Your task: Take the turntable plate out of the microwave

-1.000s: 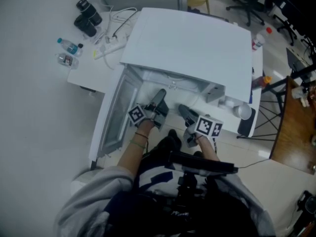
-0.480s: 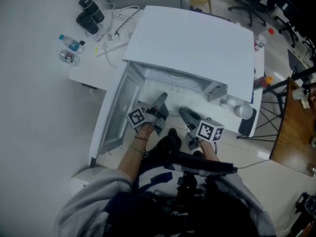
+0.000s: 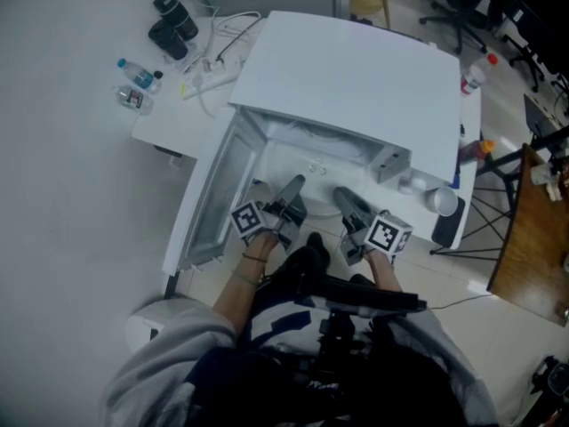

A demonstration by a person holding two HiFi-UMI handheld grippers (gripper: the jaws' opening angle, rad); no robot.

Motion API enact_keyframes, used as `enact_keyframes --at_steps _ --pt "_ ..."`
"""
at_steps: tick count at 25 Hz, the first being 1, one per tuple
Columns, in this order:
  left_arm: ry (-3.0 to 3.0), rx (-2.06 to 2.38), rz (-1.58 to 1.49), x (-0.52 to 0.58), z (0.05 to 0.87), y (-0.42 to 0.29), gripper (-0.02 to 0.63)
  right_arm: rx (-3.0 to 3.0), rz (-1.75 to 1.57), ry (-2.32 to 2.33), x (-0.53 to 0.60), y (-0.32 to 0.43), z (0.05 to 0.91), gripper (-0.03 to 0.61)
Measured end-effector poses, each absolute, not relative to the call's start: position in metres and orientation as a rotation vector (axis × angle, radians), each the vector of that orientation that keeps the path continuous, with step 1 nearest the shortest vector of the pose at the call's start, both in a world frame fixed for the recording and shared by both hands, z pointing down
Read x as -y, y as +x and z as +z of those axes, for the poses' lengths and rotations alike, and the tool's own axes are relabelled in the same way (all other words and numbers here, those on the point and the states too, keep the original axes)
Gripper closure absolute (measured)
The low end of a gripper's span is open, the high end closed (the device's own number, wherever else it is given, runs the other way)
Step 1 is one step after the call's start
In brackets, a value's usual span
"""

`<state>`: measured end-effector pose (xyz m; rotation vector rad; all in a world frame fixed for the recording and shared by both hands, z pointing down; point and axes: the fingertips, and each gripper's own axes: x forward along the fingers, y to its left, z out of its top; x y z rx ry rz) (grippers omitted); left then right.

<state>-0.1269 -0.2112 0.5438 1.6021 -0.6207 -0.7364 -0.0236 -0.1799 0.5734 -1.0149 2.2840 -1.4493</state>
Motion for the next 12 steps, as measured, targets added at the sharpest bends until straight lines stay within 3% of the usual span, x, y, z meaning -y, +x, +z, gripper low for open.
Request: enact_keyframes --at_steps 1,12 --pt "1.603 0.624 -0.739 0.210 0.543 -0.127 0.600 -2.299 -1.426 -1.019 0.180 -0.024 0.570 0.483" --pt "1.656 0.680 -0.795 0.185 0.520 -0.132 0.597 -2.461 -1.260 -1.051 0.164 -0.027 0.533 0.459"
